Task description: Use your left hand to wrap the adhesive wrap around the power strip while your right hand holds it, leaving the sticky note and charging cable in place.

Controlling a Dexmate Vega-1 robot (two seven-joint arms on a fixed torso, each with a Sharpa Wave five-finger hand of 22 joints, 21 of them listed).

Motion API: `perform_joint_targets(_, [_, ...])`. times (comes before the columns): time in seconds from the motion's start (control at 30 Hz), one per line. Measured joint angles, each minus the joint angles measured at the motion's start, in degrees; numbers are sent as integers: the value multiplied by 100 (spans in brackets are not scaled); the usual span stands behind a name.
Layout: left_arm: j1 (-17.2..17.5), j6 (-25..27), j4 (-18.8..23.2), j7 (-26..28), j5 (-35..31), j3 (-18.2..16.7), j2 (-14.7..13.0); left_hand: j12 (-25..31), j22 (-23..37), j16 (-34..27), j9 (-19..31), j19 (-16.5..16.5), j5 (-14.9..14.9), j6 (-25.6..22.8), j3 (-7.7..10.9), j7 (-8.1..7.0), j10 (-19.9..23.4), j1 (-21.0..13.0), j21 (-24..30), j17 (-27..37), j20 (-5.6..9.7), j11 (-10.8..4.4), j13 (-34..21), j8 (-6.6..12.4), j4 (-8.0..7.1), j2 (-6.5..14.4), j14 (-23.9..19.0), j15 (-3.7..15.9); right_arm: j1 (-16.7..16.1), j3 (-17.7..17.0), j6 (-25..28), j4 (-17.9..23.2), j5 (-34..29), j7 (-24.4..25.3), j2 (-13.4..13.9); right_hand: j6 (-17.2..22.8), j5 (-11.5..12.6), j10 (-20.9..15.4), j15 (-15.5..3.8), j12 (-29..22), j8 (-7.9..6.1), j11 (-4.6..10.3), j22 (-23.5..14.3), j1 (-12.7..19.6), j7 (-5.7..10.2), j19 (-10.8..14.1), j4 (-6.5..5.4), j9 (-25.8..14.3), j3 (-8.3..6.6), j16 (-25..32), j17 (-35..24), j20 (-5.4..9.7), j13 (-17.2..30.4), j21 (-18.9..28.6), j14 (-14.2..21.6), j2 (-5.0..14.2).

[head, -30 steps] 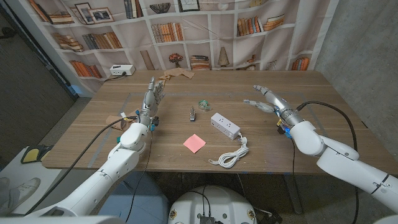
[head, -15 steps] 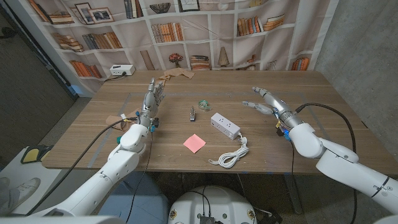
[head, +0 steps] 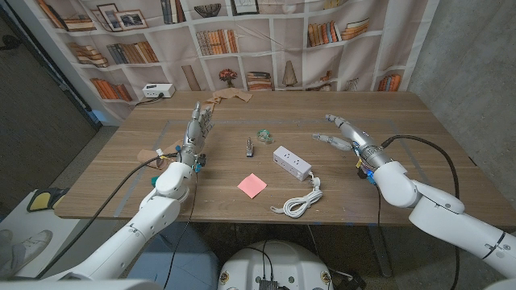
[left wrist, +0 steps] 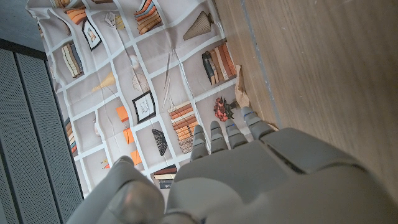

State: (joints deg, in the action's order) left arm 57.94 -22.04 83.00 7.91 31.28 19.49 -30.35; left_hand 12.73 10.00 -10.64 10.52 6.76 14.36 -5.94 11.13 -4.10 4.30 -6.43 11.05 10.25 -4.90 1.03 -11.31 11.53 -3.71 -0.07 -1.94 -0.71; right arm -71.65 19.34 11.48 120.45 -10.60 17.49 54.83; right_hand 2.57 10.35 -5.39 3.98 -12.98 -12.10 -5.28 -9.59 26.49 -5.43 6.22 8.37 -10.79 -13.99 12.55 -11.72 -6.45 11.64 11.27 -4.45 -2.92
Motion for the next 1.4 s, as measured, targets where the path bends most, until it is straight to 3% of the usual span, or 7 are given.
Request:
perform_joint_targets(0.37, [38, -49, -4, -13, 21, 2, 23, 0, 0, 0, 0, 0, 0, 0, 0, 0, 0, 0, 0, 0, 0, 0, 0, 0, 0, 0, 0, 0, -42, 47, 55, 87, -59, -21, 30, 0, 0, -8, -60, 0, 0, -35, 0, 0, 0, 30, 0, 0, 0, 0, 0, 31, 0, 0, 61, 0])
perform_joint_targets(0.8, [65, -61, 25, -12, 22, 2, 24, 0, 0, 0, 0, 0, 0, -11, 0, 10, 0, 0, 0, 0, 0, 0, 0, 0, 0, 0, 0, 0, -84, 101, 138, 166, -145, -19, 32, -1, 0, -9, -130, 28, 24, -34, -17, 0, 1, 297, 0, 0, 0, 45, -1, 112, 0, 86, 131, 0])
perform_joint_targets(1.4, [66, -78, 41, 6, -3, 4, 38, 0, 0, 0, 0, 0, 0, -41, -16, -20, 0, -29, 0, 0, 0, 0, 0, 0, 16, 29, 0, 0, -43, 228, 545, 494, -319, -276, 142, 31, 0, 33, -97, 50, 24, -74, -16, 0, -31, 296, -24, 1, 24, 45, -1, 112, 0, 88, 159, 0])
